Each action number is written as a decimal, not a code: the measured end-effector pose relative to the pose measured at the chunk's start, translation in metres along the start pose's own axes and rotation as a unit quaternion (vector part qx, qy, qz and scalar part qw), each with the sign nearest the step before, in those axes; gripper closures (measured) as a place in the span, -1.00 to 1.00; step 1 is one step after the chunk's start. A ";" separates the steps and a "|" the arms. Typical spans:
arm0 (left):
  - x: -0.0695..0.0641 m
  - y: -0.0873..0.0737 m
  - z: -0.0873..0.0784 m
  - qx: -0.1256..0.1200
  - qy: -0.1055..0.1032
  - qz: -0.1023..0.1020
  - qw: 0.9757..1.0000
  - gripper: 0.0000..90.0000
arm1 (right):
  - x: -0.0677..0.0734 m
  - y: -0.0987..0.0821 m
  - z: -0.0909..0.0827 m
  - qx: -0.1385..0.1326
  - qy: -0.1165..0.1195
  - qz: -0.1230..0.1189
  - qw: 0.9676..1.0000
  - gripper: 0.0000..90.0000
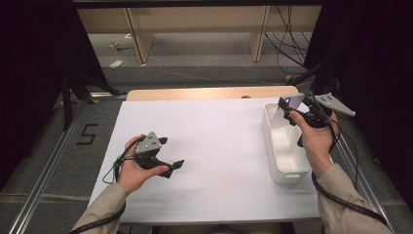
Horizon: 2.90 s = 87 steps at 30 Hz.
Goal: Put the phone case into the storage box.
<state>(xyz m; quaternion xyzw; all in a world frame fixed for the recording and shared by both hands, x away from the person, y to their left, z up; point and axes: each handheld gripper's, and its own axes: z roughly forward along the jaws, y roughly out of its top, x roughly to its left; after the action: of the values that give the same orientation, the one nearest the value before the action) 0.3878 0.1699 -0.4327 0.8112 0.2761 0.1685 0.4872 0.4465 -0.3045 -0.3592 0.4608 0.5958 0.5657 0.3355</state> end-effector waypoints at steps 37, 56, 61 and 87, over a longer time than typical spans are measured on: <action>0.000 0.000 -0.001 -0.007 0.004 -0.001 1.000 -1.00 | -0.007 -0.002 0.001 0.002 -0.012 -0.001 1.000 -0.60; 0.000 0.000 -0.001 -0.005 0.002 0.000 1.000 -1.00 | -0.011 -0.005 0.004 0.008 -0.014 0.002 1.000 -0.60; 0.000 0.000 0.000 -0.005 0.001 0.000 1.000 -1.00 | -0.011 -0.005 0.004 0.007 -0.014 0.002 1.000 -0.60; 0.000 0.001 0.000 -0.005 0.000 0.002 1.000 -1.00 | -0.013 -0.009 0.015 0.018 -0.015 0.002 1.000 -0.60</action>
<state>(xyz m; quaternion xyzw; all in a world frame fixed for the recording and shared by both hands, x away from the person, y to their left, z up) 0.3874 0.1696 -0.4320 0.8094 0.2735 0.1705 0.4910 0.4635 -0.3105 -0.3719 0.4765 0.6001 0.5483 0.3350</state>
